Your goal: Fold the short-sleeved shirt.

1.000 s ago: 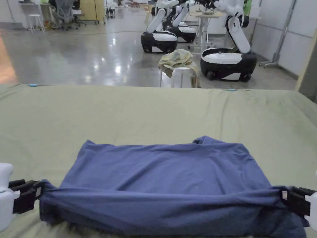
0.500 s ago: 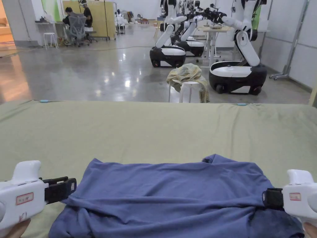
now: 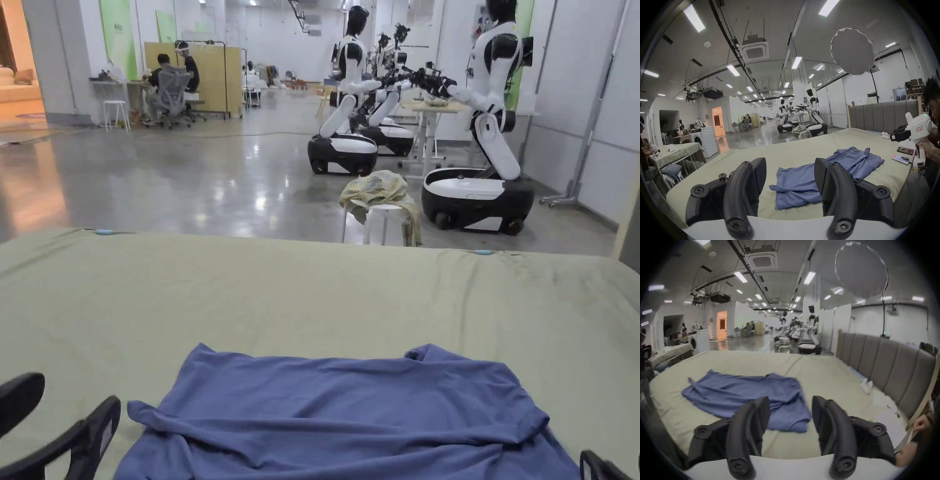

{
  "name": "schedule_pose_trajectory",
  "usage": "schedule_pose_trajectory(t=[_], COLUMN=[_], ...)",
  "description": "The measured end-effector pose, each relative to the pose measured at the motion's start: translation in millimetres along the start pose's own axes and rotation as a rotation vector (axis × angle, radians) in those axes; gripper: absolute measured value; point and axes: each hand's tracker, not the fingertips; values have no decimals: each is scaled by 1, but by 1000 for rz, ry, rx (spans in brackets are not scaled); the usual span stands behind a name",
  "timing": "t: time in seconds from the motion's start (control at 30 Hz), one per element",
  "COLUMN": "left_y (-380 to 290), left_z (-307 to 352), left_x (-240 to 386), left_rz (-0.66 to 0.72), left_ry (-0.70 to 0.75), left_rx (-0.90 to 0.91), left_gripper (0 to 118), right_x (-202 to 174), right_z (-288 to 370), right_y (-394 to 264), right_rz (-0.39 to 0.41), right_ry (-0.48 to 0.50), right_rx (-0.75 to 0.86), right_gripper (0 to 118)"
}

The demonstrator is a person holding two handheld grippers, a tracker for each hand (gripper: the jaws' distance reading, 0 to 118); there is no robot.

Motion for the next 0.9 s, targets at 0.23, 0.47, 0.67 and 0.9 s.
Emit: schedule_pose_trajectory(t=[0.23, 0.47, 0.67, 0.9], left_y=[-6, -18, -19, -32], left_z=[36, 35, 20, -16], left_x=[7, 13, 8, -31], left_rz=[108, 99, 119, 329], left_ry=[-2, 20, -25, -87], left_rx=[-33, -123, -144, -219], left_gripper=[23, 3, 3, 9], right_x=[-41, -54, -52, -50], right_z=[59, 66, 60, 53], right_y=[-19, -25, -17, -18], right_rz=[45, 87, 49, 40], right_ry=[27, 64, 90, 110], right_rx=[118, 117, 130, 92], right_gripper=[2, 0, 0, 0])
